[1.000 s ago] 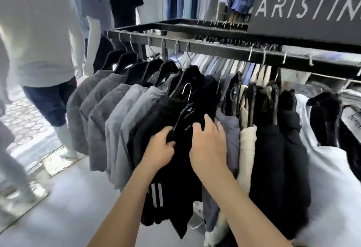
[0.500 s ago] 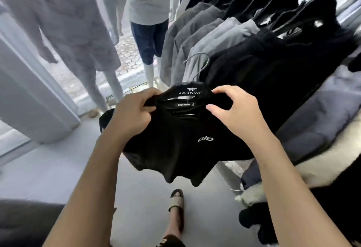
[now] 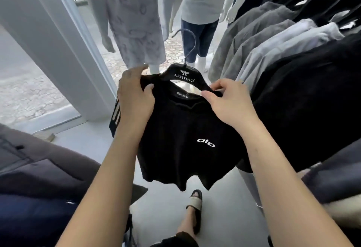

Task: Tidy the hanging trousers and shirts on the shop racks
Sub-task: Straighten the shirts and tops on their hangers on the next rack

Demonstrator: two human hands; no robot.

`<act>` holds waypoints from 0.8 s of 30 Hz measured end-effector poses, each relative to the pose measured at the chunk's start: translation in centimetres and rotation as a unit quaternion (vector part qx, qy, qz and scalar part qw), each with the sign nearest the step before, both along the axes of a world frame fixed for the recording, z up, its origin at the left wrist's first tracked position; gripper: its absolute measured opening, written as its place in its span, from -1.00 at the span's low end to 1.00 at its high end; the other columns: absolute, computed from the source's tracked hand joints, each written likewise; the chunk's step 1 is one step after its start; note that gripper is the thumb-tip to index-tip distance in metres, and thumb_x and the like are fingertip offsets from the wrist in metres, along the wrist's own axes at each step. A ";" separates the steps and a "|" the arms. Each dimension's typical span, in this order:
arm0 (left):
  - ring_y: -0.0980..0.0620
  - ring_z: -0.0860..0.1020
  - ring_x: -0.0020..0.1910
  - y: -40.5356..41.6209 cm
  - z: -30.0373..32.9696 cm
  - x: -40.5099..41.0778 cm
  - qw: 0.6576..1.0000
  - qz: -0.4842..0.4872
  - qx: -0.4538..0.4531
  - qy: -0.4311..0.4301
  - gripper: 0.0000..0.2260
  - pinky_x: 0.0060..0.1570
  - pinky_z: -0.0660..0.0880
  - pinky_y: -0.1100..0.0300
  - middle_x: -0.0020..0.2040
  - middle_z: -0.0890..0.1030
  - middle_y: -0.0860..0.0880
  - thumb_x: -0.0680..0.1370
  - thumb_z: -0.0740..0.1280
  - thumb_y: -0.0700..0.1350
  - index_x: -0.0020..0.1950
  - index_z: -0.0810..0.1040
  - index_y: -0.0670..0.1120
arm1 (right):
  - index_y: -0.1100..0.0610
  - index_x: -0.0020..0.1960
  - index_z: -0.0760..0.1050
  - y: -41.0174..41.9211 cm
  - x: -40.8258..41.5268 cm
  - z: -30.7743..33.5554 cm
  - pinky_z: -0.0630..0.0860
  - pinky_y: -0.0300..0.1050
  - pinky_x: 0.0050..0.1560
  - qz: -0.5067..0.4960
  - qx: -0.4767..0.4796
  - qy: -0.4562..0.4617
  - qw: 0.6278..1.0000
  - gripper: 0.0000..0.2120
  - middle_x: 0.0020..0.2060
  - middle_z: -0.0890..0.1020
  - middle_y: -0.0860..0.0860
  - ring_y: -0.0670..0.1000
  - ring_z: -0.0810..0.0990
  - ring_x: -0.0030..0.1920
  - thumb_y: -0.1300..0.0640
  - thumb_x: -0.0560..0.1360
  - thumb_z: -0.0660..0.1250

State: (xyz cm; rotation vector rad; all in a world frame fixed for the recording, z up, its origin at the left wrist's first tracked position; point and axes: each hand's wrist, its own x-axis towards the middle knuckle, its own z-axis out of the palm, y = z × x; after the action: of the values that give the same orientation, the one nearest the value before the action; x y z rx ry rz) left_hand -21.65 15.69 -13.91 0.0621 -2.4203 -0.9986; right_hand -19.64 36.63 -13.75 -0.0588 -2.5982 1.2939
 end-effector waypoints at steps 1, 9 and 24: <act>0.04 0.45 0.25 0.2 -0.2 0.3 0.999 0.033 0.031 0.001 -0.68 0.27 0.27 0.28 0.22 0.51 -0.01 0.53 0.30 -0.17 0.28 0.52 0.00 | 0.02 -0.12 0.56 -1.0 -0.2 -0.3 0.37 -0.33 -0.20 -0.010 -0.013 -0.004 1.000 -0.87 -0.23 0.56 -0.19 -0.15 0.54 -0.13 -0.03 0.49 0.41; 0.31 0.54 0.00 5.0 -1.0 2.1 0.947 -0.081 0.251 -0.186 -0.61 0.09 0.44 0.31 0.02 0.56 0.25 0.49 0.33 0.13 0.27 0.45 0.05 | 0.09 -0.13 0.57 -7.9 -0.3 -3.7 0.35 -0.46 -0.41 -0.006 -0.172 -0.047 0.984 -0.90 -0.25 0.64 -0.08 -0.12 0.58 -0.24 0.06 0.47 0.38; 0.13 0.67 -0.06 0.1 1.3 2.5 0.958 -0.158 0.155 -0.184 -0.79 0.04 0.54 0.16 -0.05 0.70 0.00 0.59 0.22 -0.29 0.06 0.60 -0.07 | 0.00 0.03 0.68 -3.4 -0.1 -1.4 0.52 -0.11 0.25 0.158 -0.239 -0.068 0.956 -0.78 -0.08 0.73 -0.11 -0.19 0.66 0.04 0.25 0.47 0.40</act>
State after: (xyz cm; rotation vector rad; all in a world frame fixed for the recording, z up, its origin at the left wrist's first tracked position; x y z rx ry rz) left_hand -19.16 15.78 -12.66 -0.0349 -2.6320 -1.6349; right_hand -19.76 33.25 -15.13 0.1980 -2.4037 2.0793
